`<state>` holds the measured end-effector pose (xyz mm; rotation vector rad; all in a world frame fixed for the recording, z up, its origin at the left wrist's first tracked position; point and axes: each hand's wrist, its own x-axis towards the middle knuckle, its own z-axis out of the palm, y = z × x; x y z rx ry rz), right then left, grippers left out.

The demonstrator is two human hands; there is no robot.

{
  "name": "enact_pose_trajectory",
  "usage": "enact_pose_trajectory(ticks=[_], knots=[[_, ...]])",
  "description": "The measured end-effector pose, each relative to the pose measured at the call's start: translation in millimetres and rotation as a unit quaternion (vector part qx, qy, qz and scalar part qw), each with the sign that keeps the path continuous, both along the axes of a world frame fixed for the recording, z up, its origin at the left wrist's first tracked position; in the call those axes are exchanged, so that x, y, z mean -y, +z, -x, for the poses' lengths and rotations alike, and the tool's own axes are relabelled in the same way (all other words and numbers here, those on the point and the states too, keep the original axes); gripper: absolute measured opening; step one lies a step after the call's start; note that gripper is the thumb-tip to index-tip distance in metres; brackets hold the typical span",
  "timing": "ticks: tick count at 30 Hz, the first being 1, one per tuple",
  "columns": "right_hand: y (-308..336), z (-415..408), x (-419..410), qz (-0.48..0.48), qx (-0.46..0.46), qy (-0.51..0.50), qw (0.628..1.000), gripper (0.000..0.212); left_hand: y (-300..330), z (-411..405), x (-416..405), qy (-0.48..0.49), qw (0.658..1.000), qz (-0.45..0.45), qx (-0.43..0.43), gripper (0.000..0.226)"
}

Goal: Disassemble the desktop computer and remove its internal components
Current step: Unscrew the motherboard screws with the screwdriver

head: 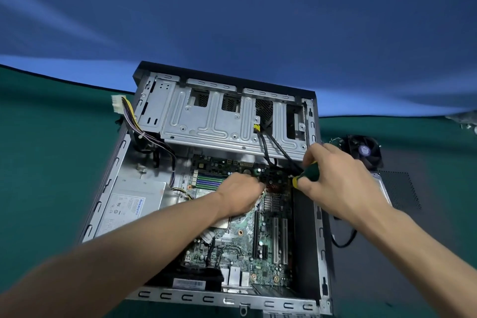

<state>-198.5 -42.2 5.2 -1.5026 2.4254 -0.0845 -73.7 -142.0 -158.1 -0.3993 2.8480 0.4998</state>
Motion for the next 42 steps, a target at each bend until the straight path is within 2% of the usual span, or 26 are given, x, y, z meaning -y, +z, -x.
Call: enact_pose_trajectory(ticks=[7, 10, 16, 42], knots=[[-8, 3, -10, 0.079, 0.096, -0.033, 0.992, 0.016, 8, 4, 8, 0.001, 1.0, -0.015, 0.022, 0.008], [-16, 3, -13, 0.09, 0.126, -0.047, 0.987, 0.018, 9, 5, 10, 0.027, 0.999, -0.042, 0.011, 0.022], [-28, 2, -15, 0.088, 0.119, -0.054, 0.988, 0.018, 12, 10, 9, 0.062, 0.995, -0.075, 0.02, 0.03], [-27, -7, -14, 0.076, 0.101, -0.067, 0.99, 0.018, 16, 6, 5, 0.076, 0.994, -0.077, 0.005, 0.035]])
